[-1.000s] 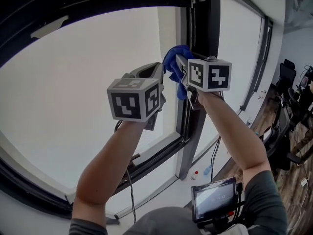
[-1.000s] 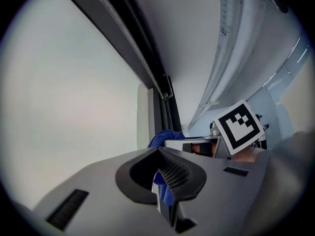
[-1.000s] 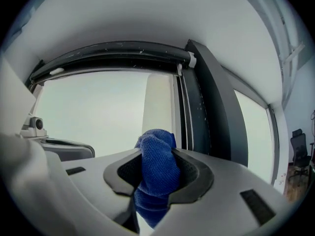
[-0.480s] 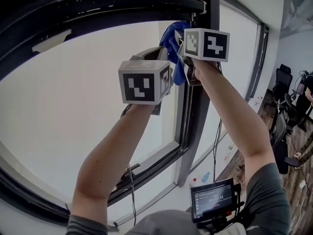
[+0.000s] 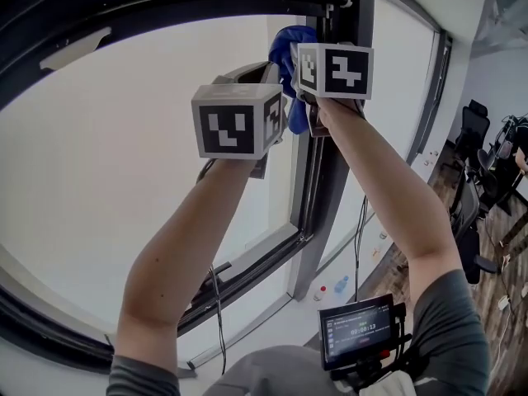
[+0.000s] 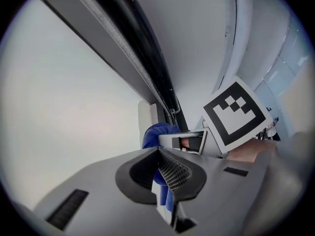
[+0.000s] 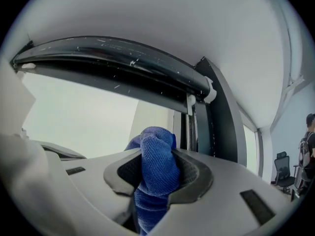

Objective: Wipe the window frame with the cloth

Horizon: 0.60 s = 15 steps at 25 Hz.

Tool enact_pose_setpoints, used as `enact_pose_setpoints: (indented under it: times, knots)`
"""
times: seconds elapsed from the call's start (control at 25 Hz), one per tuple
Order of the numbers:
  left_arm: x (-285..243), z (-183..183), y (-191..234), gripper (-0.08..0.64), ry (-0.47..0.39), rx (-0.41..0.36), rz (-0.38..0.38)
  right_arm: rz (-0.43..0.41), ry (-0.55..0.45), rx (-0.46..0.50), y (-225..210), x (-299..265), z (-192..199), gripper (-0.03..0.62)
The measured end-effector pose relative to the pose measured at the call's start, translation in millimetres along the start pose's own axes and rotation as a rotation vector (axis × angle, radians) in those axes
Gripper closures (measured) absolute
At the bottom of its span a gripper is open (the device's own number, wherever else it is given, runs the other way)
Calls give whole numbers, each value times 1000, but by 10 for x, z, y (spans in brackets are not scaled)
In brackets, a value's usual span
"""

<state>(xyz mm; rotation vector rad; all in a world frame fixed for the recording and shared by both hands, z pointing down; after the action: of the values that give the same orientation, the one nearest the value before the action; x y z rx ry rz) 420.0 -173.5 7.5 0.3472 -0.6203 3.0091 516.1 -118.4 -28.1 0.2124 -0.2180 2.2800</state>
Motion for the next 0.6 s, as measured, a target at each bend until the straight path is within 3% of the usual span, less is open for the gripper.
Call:
enact_pose_setpoints:
  times: [0.6]
  knots:
    - [455,896,-362,551,119,124,41,32,177,-28,5,304,1231,459]
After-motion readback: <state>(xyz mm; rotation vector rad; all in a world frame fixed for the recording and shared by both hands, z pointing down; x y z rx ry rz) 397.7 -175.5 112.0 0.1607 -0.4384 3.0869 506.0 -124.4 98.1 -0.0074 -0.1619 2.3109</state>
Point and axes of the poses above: the fingertips, and each gripper's own axes: x backward along the fingers, y to its left, z out of its underside, the point moved 4 cm from there along x, backward along the fingers, and after that the axes turned 12 degrees about -x, right-handed, at the moved point
